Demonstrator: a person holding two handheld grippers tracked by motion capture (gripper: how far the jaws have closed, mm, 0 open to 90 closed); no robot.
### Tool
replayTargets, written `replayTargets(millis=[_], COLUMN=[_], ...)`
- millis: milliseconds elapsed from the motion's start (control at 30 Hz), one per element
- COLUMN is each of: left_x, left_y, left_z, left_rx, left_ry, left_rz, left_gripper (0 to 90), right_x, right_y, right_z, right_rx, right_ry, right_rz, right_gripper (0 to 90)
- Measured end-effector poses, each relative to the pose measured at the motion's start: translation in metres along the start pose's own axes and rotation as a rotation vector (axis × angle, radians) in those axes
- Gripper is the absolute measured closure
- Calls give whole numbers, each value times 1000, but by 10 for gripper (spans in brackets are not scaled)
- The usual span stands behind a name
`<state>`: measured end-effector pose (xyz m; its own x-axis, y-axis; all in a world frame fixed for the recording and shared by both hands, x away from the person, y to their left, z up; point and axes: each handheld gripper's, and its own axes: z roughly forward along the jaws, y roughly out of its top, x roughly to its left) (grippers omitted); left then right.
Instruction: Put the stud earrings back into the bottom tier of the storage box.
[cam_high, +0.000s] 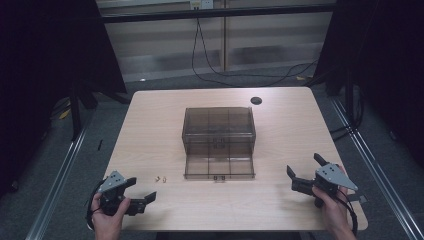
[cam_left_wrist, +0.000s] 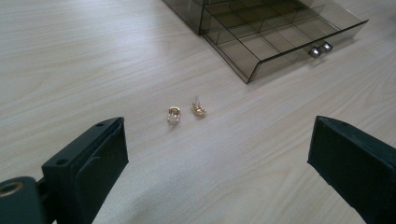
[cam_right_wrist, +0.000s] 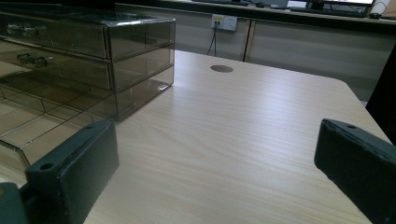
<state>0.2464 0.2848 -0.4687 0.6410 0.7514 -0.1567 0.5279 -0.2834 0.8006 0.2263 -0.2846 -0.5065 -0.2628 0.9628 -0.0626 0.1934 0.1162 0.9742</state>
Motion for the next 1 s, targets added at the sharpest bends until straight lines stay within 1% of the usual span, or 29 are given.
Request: replayTargets(millis=[33,67,100,133,167,200,233,267,300,333,367,400,433,467,500,533,567,633,767,800,833,867,900,933,967,1000], left_x=[0,0,0,0,1,1,1,1,0,1,1,0,0,0,0,-1,-1,-2,-2,-2,-2,-3,-3,-4,-6,-10], left_y=[0,1,1,1,2,3,3,4,4,4,4,4,4,5,5,6,6,9,12,15,15,18,18,21,23,28], left_z=[0,0,0,0,0,-1,0,1,2,3,3,6,6,7,7,7,7,6,3,2,2,3,3,3,3,2], left_rx=[0,2,2,-3,-8,-14,-21,-6,4,16,16,33,33,50,50,64,64,68,64,84,84,113,113,133,146,159], left_ry=[-6,-5,-5,-5,-16,-17,-22,-15,-16,-8,-8,26,26,37,37,46,46,67,69,69,69,64,64,50,48,82], left_rz=[4,8,8,0,-20,-32,-36,-23,-26,-25,-25,-31,-31,-13,-13,0,0,11,17,39,39,67,67,89,112,125], left_gripper=[47,47,48,48,48,48,47,45,40,39,39,42,51,52,53,55,62,71,68,69,68,66,92,156,190,184], right_x=[0,1,1,1,2,1,1,1,0,1,1,2,2,2,2,2,2,2,2,2,3,3,3,2,2,2], right_y=[0,1,1,1,1,1,1,1,1,1,1,1,1,1,1,1,1,1,2,2,2,2,2,2,2,2], right_z=[1,1,1,2,2,2,3,3,3,3,3,3,3,2,2,2,2,3,3,3,3,4,4,4,4,4], right_rx=[5,15,15,17,23,25,26,33,33,35,35,32,32,34,33,34,38,43,47,48,52,52,52,57,59,58], right_ry=[-4,6,6,13,11,15,17,22,24,22,22,15,15,24,20,25,23,19,29,26,23,23,23,29,30,31], right_rz=[-3,-10,-10,-20,-20,-25,-18,-18,-15,-16,-16,-18,-18,-22,-20,-19,-20,-12,-18,-21,-19,-23,-23,-24,-25,-19], right_gripper=[1,2,2,2,3,5,9,15,15,16,16,28,28,33,34,33,34,33,34,33,33,33,33,33,34,36])
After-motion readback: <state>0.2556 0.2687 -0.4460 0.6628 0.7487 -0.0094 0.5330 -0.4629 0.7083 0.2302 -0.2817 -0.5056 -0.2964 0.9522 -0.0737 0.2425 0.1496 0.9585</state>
